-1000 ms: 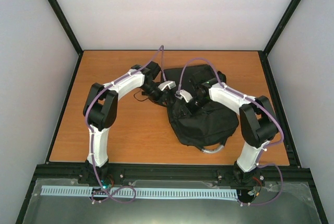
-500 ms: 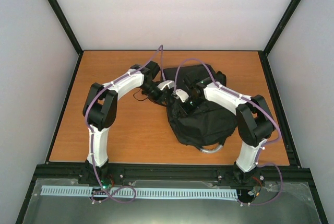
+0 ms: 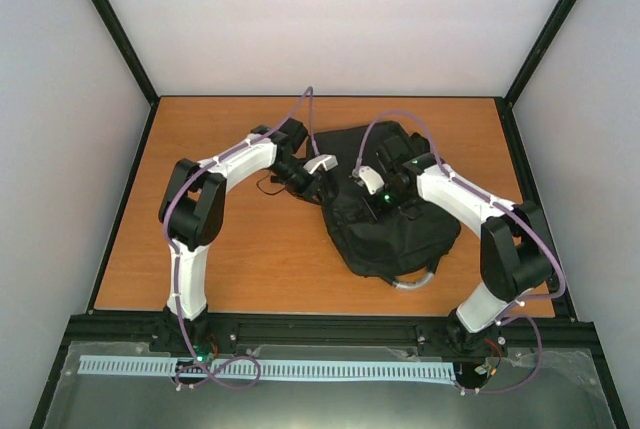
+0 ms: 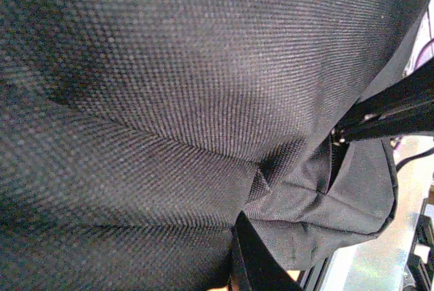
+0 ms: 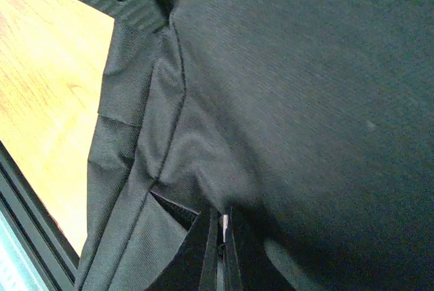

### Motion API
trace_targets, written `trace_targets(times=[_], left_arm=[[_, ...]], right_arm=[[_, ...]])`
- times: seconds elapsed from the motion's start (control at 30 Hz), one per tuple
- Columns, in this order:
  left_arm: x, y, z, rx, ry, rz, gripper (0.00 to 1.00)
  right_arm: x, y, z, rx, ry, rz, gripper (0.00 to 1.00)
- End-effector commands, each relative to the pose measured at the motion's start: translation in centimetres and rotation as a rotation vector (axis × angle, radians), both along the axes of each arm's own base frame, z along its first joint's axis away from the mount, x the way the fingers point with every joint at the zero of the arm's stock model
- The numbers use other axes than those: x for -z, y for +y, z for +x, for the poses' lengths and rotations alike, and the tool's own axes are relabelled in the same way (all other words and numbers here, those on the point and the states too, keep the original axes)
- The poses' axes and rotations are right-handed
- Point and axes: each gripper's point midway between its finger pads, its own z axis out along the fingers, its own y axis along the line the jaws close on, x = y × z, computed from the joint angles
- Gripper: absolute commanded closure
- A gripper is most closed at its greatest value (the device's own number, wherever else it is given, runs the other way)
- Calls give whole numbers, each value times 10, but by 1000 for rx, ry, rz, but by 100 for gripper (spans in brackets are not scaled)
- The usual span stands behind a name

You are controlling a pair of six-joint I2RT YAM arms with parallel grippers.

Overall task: Pack the student bag
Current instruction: Zip the student bag at the center of the board.

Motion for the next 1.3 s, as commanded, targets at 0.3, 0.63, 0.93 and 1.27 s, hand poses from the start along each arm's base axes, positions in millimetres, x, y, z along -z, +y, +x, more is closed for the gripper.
trace_targets(times=[0.3,0.63,0.93,1.27], left_arm=[[22,26,12,-19,-39,86,99],[21,29,12,-18,-49,94,99],[22,29,12,-18,-47,94,99],[23,29,12,-20,-44,94,99]], right_arm=[[-19,-76,34,210,-92,-3,97],[-17,-142,40,384,-110,-34,97],[-7,-199,54,521,-132,-102,97],[4,-224,54,597,-119,-141,97]])
